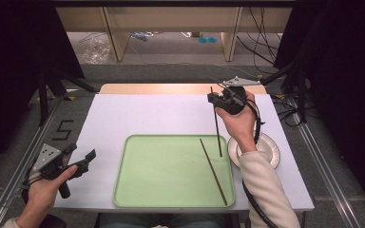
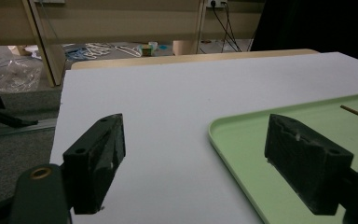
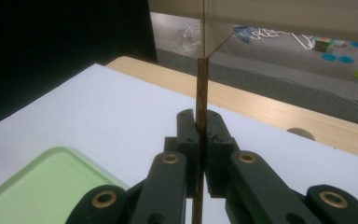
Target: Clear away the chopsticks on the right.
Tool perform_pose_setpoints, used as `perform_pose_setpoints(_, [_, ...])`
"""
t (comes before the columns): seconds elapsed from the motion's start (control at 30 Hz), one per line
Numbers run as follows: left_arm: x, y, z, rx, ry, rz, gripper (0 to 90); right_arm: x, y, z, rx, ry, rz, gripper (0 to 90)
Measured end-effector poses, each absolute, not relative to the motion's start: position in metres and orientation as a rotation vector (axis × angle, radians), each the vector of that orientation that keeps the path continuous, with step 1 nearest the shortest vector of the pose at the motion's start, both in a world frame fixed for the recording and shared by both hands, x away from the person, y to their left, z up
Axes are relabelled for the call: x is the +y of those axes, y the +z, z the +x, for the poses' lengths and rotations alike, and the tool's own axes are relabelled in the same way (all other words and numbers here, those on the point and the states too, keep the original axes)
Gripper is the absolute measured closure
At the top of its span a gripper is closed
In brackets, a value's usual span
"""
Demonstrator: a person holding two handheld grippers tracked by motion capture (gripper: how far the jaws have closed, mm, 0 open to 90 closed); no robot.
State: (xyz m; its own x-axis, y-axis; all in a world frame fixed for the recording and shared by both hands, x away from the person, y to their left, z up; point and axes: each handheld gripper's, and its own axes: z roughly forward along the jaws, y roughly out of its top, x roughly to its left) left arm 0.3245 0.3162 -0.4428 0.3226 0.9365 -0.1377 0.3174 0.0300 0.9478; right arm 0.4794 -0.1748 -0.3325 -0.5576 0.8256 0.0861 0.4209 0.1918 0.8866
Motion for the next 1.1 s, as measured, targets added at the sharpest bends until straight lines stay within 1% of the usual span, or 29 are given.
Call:
perform_pose_setpoints(0.5, [0.316, -0.443, 0.324, 1.2, 0.719, 1.509, 20.4, -0.173, -0.341, 0.484, 2.121, 1.228, 1.325, 87.8])
perform_pose_setpoints(0.57, [0.316, -0.443, 0.324, 1.198, 0.719, 1.51, 20.5, -0.172, -0.343, 0.484, 2.136, 1.196, 1.395, 87.8])
perform_pose_setpoints(0.63, [0.316, -0.443, 0.325, 1.199, 0.719, 1.509, 20.5, -0.173, -0.345, 0.486, 2.141, 1.193, 1.367, 87.7])
perform_pose_setpoints(0.67, [0.316, -0.443, 0.325, 1.2, 0.718, 1.508, 20.5, -0.172, -0.345, 0.485, 2.156, 1.174, 1.423, 87.7])
perform_pose_setpoints(0.77, [0.316, -0.443, 0.325, 1.199, 0.719, 1.508, 20.5, -0.172, -0.348, 0.487, 2.169, 1.155, 1.4, 87.7])
perform_pose_setpoints(1.1, [0.316, -0.443, 0.324, 1.197, 0.719, 1.509, 20.5, -0.171, -0.357, 0.491, 2.235, 1.048, 1.488, 87.7])
